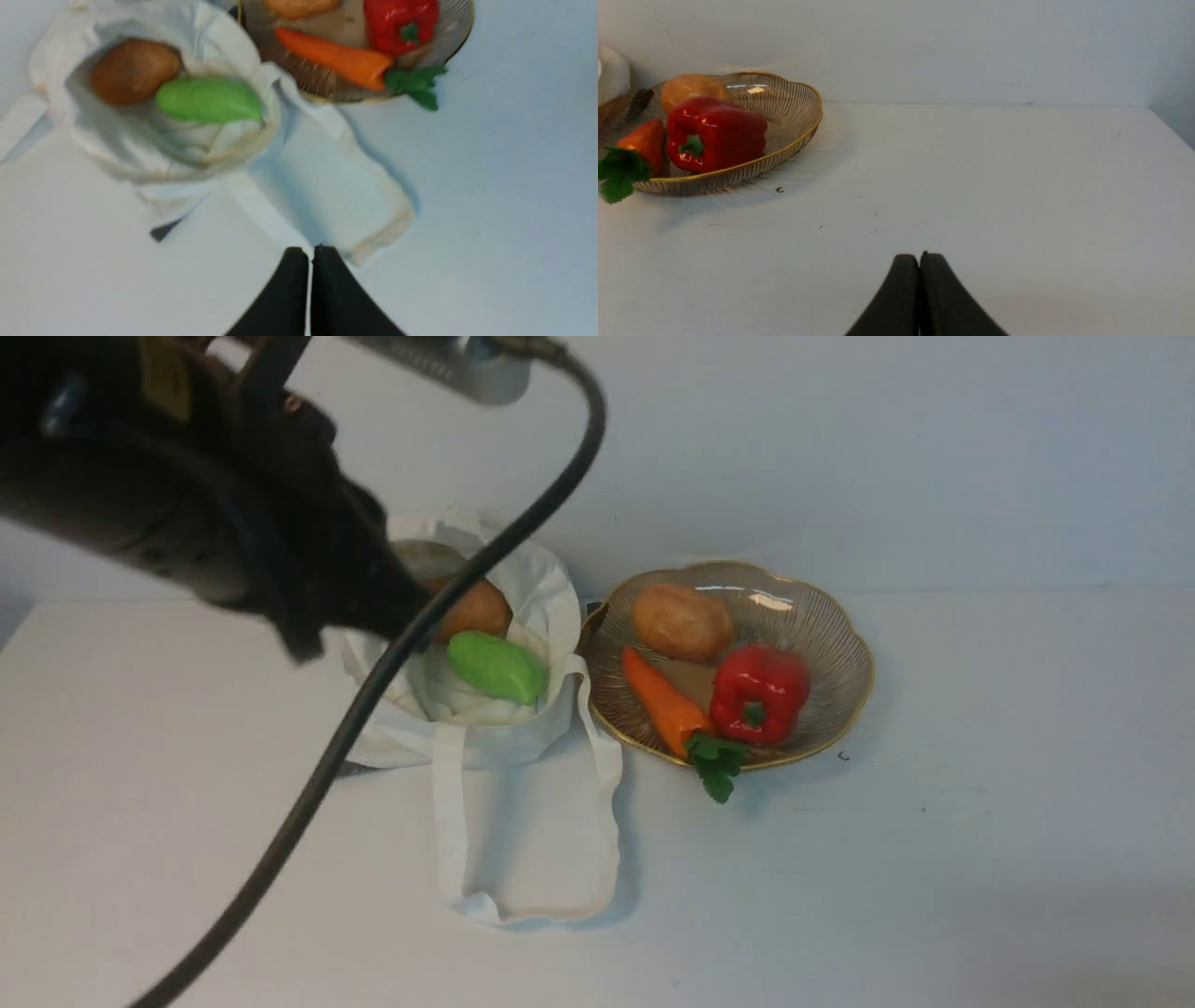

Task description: Take vegetables from cloth bag on white table place on plate.

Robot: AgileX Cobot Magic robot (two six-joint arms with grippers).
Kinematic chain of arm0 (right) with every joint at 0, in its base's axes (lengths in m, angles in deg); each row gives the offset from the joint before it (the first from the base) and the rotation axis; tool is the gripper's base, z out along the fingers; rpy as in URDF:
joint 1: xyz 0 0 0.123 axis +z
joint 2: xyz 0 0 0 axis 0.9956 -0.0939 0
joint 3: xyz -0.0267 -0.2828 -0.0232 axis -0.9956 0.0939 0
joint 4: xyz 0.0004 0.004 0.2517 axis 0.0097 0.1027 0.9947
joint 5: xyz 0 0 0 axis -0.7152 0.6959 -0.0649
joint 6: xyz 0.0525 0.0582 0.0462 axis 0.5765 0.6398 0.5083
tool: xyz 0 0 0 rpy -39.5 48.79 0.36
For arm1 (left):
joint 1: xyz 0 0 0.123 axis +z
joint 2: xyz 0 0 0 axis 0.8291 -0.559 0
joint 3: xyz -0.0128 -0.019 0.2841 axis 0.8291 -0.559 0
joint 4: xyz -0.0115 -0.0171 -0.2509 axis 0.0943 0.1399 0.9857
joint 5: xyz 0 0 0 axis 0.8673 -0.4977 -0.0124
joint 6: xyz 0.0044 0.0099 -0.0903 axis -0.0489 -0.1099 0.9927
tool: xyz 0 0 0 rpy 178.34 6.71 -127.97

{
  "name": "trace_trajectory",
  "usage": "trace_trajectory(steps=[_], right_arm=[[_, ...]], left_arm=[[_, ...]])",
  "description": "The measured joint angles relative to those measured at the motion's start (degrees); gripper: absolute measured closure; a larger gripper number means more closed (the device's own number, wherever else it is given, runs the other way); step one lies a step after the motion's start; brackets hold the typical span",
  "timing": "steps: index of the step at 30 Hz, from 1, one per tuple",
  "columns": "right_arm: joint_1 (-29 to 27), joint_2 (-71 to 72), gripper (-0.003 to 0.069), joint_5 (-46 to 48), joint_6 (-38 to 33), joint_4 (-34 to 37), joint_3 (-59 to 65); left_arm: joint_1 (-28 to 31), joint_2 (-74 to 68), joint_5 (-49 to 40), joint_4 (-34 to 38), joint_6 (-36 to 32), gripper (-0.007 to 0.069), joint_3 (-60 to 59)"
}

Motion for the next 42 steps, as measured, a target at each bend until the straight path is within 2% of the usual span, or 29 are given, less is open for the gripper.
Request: trace_trajectory(steps=[3,5,10,11,13,17,24,36,42], right_arm=[[0.0,0.0,0.0674,0.0,0.0,0.0,0.0],[0.0,0.0,0.0674,0.0,0.0,0.0,0.0],[0.0,0.0,0.0674,0.0,0.0,0.0,0.0],[0.0,0.0,0.0674,0.0,0.0,0.0,0.0],[0.0,0.0,0.0674,0.0,0.1,0.0,0.0],[0.0,0.0,0.0674,0.0,0.1,0.0,0.0],[0.0,0.0,0.0674,0.0,0.1,0.0,0.0],[0.0,0.0,0.0674,0.0,0.2,0.0,0.0],[0.0,0.0,0.0674,0.0,0.2,0.0,0.0]], left_arm=[[0.0,6.8,4.8,-0.7,2.4,0.0629,-11.2],[0.0,12.5,11.0,-0.7,4.9,0.0629,-20.2],[0.0,26.6,32.0,-0.7,10.8,0.0629,-43.2],[0.0,27.1,32.8,-0.7,10.9,0.0629,-44.0],[0.0,33.6,43.0,-0.7,12.6,0.0629,-53.4],[0.0,39.9,51.4,-0.7,13.5,0.0629,-60.4],[0.0,43.5,53.6,-0.7,13.6,0.0629,-66.0],[0.0,43.5,53.5,-0.7,13.6,0.0629,-66.7],[0.1,48.2,53.2,-0.7,12.6,0.0629,-67.1]])
